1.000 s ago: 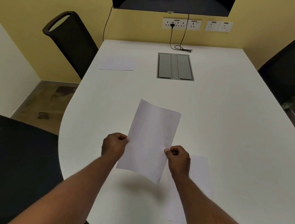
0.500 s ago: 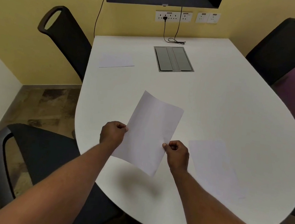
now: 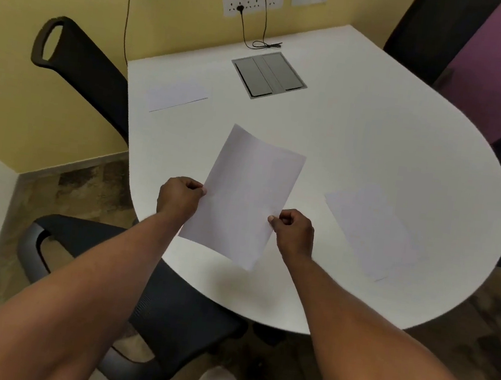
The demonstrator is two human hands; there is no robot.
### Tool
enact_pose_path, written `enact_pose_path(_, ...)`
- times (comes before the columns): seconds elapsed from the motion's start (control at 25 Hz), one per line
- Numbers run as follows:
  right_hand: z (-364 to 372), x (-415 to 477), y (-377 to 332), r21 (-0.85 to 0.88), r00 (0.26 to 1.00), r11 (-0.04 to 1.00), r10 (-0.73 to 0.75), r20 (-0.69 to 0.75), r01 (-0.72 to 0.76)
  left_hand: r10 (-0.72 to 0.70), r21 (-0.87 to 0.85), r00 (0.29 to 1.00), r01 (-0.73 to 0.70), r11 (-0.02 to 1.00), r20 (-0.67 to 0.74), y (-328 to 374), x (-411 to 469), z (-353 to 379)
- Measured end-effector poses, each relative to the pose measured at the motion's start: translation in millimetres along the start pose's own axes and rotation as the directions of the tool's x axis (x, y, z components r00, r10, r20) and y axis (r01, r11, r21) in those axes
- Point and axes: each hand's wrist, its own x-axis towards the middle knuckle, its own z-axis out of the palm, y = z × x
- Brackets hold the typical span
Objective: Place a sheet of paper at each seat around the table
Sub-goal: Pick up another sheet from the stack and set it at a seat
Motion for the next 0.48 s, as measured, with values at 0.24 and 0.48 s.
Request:
enact_pose_path(0.24, 39, -12, 21, 0.006, 0.993, 0.994, 0.108, -0.051, -0.108, 0.013, 0.072, 0.995, -0.02, 0.997, 0.099, -22, 37, 5)
enact_pose_path(0.48, 89, 4, 63, -0.055, 0.962, 0.965, 0.25, -0.111, -0.257, -0.011, 0.161, 0.972, -0.028, 0.987, 0.234, -72, 102, 38)
